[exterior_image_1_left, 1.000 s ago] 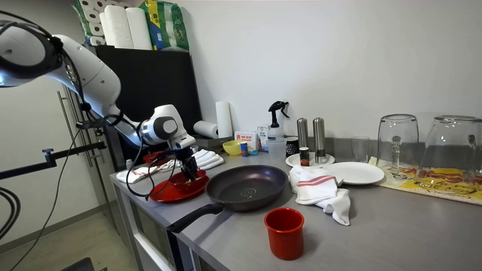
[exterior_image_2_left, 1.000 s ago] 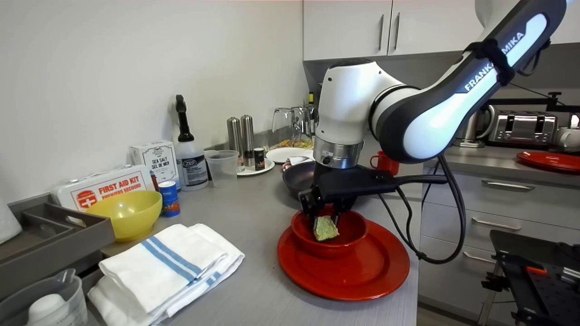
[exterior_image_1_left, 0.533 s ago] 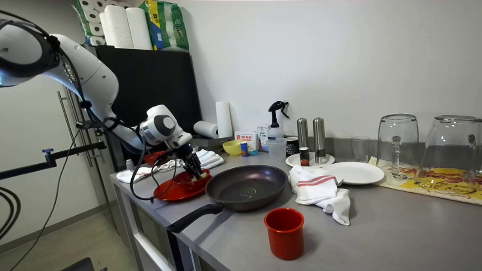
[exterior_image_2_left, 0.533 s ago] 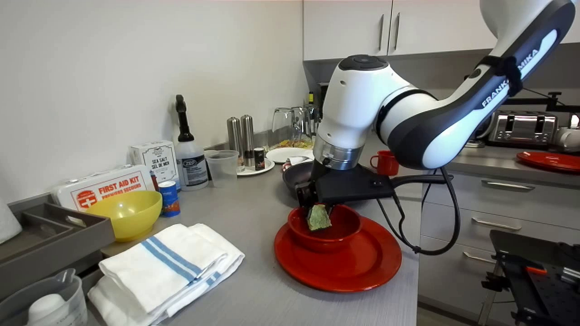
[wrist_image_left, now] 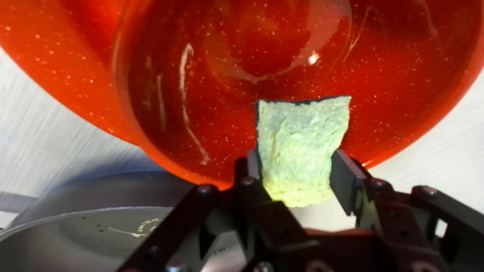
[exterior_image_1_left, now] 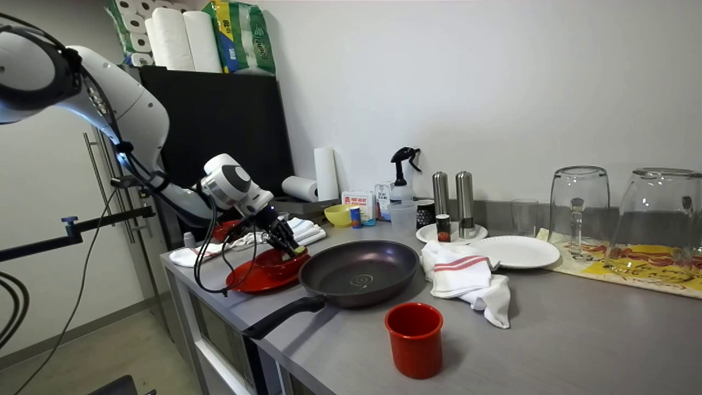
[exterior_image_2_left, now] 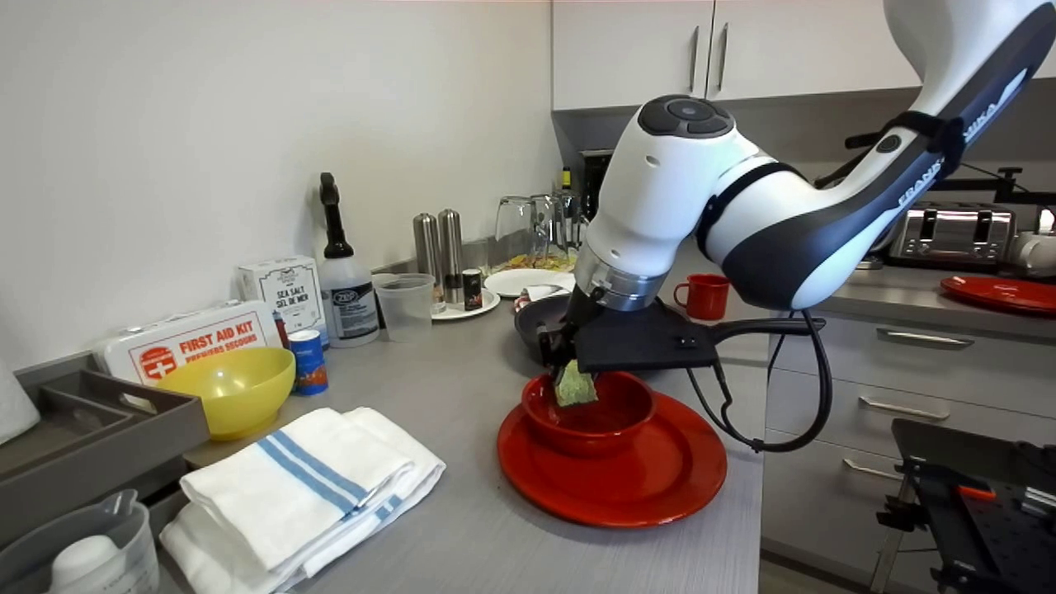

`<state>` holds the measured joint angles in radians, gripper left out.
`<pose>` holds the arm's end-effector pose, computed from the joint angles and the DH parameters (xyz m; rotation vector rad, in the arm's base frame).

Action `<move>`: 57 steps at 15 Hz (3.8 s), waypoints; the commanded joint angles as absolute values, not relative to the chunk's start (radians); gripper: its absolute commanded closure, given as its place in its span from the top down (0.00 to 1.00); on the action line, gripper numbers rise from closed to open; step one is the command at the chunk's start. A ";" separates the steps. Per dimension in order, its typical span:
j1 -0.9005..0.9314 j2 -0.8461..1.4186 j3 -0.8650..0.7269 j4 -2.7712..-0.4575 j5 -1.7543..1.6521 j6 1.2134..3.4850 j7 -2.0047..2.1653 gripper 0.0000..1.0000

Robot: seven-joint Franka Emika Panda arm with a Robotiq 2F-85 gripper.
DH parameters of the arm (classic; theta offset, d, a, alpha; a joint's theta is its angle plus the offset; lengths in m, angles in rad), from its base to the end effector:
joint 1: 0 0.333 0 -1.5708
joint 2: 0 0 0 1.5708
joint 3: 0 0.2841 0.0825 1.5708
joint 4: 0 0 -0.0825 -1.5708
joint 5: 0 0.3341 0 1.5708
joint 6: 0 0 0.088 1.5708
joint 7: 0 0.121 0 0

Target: Use the sponge to wipe the red bowl

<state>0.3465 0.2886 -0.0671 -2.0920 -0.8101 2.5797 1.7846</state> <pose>0.5342 0.1616 0.2937 2.6745 -1.2004 0.7934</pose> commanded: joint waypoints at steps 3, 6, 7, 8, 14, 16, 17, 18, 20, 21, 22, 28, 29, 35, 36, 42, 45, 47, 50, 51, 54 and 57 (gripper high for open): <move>0.300 0.279 -0.011 -2.111 -0.786 2.520 1.782 0.23; 0.285 0.287 0.009 -2.110 -0.767 2.468 1.772 0.23; 0.281 0.288 0.015 -2.110 -0.763 2.453 1.769 0.23; 0.277 0.290 0.020 -2.108 -0.757 2.438 1.766 0.23; 0.255 0.299 0.054 -2.102 -0.667 2.385 1.701 0.23; 0.247 0.305 0.067 -2.096 -0.594 2.361 1.639 0.23; 0.245 0.308 0.070 -2.092 -0.559 2.343 1.606 0.23; 0.238 0.310 0.080 -2.087 -0.502 2.323 1.550 0.23; 0.233 0.314 0.089 -2.071 -0.402 2.283 1.457 0.23; 0.231 0.315 0.092 -2.062 -0.362 2.263 1.422 0.23; 0.231 0.316 0.093 -2.055 -0.329 2.243 1.397 0.23; 0.232 0.334 0.095 -2.008 -0.182 2.109 1.287 0.23; 0.231 0.337 0.096 -1.999 -0.165 2.090 1.274 0.23; 0.227 0.358 0.095 -1.954 -0.070 2.017 1.223 0.23; 0.227 0.359 0.095 -1.951 -0.054 2.025 1.225 0.23; 0.211 0.344 0.106 -1.961 0.104 2.139 1.196 0.23; 0.211 0.342 0.105 -1.966 0.145 2.177 1.187 0.23; 0.208 0.343 0.108 -1.966 0.172 2.182 1.174 0.23; 0.210 0.335 0.102 -1.981 0.197 2.236 1.180 0.23; 0.212 0.334 0.100 -1.986 0.197 2.263 1.185 0.23; 0.224 0.335 0.089 -2.013 0.162 2.373 1.202 0.23; 0.229 0.334 0.083 -2.035 0.150 2.436 1.211 0.23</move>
